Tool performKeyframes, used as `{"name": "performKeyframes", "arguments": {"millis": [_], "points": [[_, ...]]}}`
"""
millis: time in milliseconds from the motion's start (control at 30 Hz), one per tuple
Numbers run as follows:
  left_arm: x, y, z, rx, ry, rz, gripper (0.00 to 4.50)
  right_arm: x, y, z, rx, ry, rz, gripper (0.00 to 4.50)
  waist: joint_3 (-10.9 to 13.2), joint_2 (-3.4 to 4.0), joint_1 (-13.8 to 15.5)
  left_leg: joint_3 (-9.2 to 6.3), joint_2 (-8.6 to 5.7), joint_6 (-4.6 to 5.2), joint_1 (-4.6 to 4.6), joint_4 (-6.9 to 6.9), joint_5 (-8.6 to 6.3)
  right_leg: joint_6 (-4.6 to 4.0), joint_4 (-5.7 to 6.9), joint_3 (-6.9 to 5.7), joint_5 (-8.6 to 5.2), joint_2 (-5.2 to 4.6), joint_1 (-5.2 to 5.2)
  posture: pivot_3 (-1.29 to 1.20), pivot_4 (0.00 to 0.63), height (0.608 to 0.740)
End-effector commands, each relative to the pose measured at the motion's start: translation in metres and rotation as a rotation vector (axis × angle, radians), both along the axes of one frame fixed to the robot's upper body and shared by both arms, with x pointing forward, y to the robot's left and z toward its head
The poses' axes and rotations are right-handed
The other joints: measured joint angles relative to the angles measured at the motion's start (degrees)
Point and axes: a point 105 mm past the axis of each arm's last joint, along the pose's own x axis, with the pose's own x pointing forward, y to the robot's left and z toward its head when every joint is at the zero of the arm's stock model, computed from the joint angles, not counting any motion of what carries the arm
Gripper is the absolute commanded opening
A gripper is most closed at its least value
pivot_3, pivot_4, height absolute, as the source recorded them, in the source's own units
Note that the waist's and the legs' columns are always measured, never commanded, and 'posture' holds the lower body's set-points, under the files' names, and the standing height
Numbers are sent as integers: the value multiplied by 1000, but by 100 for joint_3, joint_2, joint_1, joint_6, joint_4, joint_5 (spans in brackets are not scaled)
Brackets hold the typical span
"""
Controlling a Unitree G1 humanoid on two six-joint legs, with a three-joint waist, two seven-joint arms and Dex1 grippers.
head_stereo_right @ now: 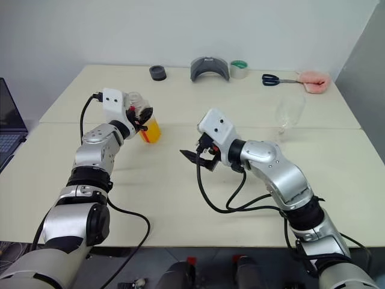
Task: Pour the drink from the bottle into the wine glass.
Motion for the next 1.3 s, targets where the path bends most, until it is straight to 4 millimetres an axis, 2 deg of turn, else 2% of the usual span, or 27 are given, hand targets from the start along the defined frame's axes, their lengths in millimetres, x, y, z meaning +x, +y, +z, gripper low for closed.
{"name": "performKeyframes", "arguments": {"millis": [33, 167, 233, 400, 467, 700, 967, 1300], "points": [[1, 8, 6, -15, -6, 23, 1797, -1, 4, 14, 21, -61, 9, 4500, 0, 0, -1, 0, 1, 0, 2, 0, 0, 0, 4, 0, 0, 2, 0, 0, 150, 740], [1, 11, 0, 5, 6, 39, 1797, -1, 6, 16, 34, -66, 9, 4500, 0, 0, -4, 1, 1, 5, 10, 2, -3, 0, 17, 3, 0, 3, 0, 0, 150, 740], [2, 11, 0, 0, 3, 39, 2534, 0, 6, 17, 37, -68, 7, 4500, 0, 0, -4, 1, 1, 7, 13, 2, -3, -1, 22, 3, 0, 3, 0, 0, 150, 740], [1, 8, 2, 36, -22, 14, 4020, -2, 4, 20, 52, -71, 4, 4500, 0, -1, -7, 1, 4, 5, 14, 3, -3, -1, 33, 1, 1, 8, -3, 0, 150, 740], [0, 7, 1, 63, -30, 6, 4451, -3, 4, 20, 58, -71, 5, 4500, 0, -1, -7, 0, 4, 5, 14, 2, -2, -2, 34, 0, 1, 8, -4, 0, 150, 740], [-6, 3, -5, 98, -60, -29, 4451, -7, -2, 16, 61, -53, 3, 4500, 0, -1, -7, -1, 4, 5, 13, 0, -2, -2, 30, 5, 1, 6, -5, 0, 150, 740], [-18, 19, -24, 135, -57, 64, 4451, -21, -8, -9, 67, 28, -2, 4500, 0, -1, 2, -8, 5, 5, 10, 1, -3, -3, 29, 6, 1, 4, -7, 0, 150, 740], [-41, 24, -45, 129, -37, 93, 4451, -22, -42, -45, 12, 68, -157, 4500, 0, -1, 6, -9, 7, 5, 12, 0, -3, -3, 29, 6, 1, 5, -4, 0, 150, 740]]}}
